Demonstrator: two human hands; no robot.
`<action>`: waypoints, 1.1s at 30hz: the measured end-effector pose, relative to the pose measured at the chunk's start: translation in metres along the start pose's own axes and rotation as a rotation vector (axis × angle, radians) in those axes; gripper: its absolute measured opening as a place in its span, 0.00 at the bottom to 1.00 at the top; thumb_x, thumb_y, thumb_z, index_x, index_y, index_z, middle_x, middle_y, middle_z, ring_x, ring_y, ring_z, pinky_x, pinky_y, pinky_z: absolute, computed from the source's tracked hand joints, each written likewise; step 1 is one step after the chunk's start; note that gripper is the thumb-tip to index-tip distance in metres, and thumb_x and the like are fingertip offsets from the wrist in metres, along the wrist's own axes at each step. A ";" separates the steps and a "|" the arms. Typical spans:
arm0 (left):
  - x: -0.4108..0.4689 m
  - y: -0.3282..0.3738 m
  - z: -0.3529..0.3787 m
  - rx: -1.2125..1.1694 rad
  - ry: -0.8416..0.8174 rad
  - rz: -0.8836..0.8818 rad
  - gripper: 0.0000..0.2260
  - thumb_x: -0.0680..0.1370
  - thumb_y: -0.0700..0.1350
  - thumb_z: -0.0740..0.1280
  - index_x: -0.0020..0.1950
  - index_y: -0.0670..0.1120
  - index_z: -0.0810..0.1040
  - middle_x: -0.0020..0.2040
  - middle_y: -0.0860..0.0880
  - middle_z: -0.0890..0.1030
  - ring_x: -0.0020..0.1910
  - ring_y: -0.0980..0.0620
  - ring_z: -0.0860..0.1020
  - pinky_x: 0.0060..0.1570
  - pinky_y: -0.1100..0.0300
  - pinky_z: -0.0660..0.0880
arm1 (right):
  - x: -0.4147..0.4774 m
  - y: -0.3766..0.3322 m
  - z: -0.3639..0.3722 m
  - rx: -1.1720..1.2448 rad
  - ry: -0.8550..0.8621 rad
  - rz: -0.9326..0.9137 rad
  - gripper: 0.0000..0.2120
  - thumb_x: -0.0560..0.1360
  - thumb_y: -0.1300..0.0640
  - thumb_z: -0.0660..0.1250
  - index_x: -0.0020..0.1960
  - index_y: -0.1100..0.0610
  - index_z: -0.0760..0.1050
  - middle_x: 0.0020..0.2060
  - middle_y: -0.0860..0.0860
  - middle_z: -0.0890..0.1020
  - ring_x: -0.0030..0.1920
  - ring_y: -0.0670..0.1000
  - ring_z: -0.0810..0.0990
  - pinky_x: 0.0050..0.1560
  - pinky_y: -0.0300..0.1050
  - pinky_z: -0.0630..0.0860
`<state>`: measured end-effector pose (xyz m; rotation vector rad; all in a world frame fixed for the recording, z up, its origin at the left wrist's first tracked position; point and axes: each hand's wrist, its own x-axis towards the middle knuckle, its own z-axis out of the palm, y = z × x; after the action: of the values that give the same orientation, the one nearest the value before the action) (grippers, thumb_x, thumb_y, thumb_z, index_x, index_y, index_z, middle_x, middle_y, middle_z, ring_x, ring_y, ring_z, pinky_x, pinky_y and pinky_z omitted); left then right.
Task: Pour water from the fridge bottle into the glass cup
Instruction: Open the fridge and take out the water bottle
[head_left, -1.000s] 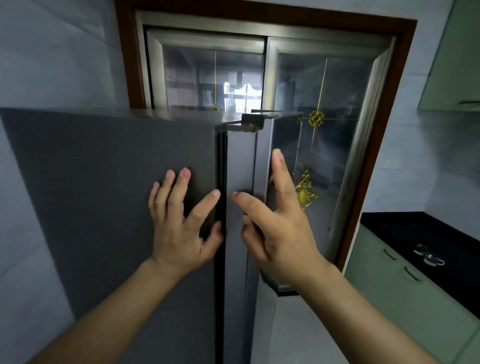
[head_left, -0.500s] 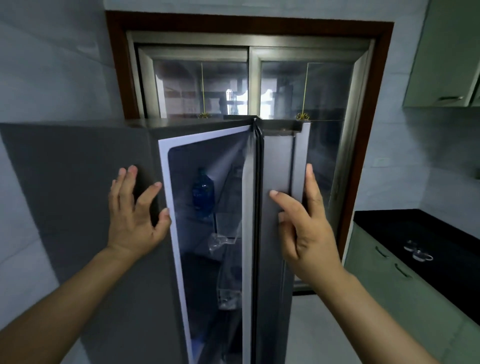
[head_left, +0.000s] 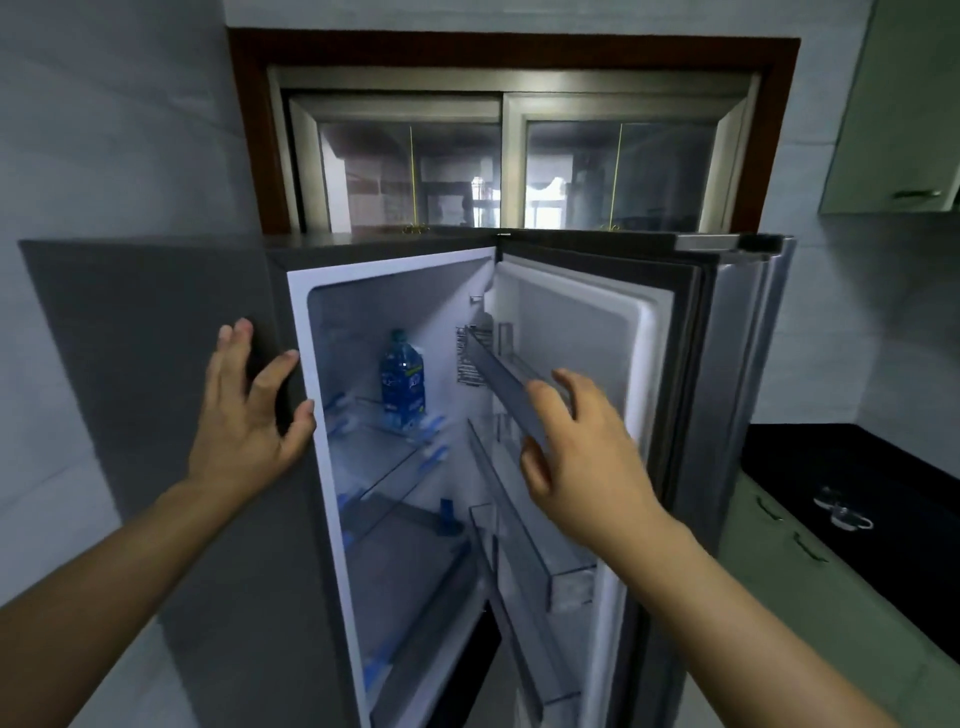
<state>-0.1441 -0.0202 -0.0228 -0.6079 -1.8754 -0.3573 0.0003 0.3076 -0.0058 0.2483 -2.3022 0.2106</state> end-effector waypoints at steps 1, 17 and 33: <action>0.000 -0.001 0.000 0.002 0.000 0.001 0.22 0.77 0.50 0.63 0.69 0.45 0.67 0.77 0.30 0.59 0.78 0.29 0.56 0.74 0.33 0.60 | 0.009 0.000 0.004 -0.079 -0.110 0.056 0.24 0.75 0.53 0.67 0.68 0.58 0.68 0.63 0.62 0.74 0.60 0.65 0.75 0.56 0.55 0.74; -0.006 -0.019 0.025 -0.056 0.130 0.062 0.22 0.77 0.50 0.64 0.70 0.44 0.68 0.75 0.29 0.63 0.78 0.32 0.57 0.72 0.32 0.60 | 0.060 0.059 0.009 -0.538 -0.459 0.344 0.13 0.76 0.54 0.62 0.59 0.54 0.65 0.46 0.54 0.80 0.43 0.58 0.81 0.39 0.49 0.76; -0.002 -0.006 0.010 0.050 0.056 -0.081 0.25 0.74 0.53 0.66 0.65 0.38 0.74 0.75 0.31 0.63 0.74 0.26 0.62 0.78 0.42 0.57 | 0.118 0.128 0.094 -0.551 -0.286 0.114 0.12 0.79 0.48 0.60 0.55 0.55 0.65 0.36 0.51 0.77 0.35 0.57 0.81 0.32 0.45 0.71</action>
<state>-0.1547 -0.0200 -0.0284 -0.4847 -1.8532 -0.3755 -0.1754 0.3964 0.0092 -0.1442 -2.5523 -0.4276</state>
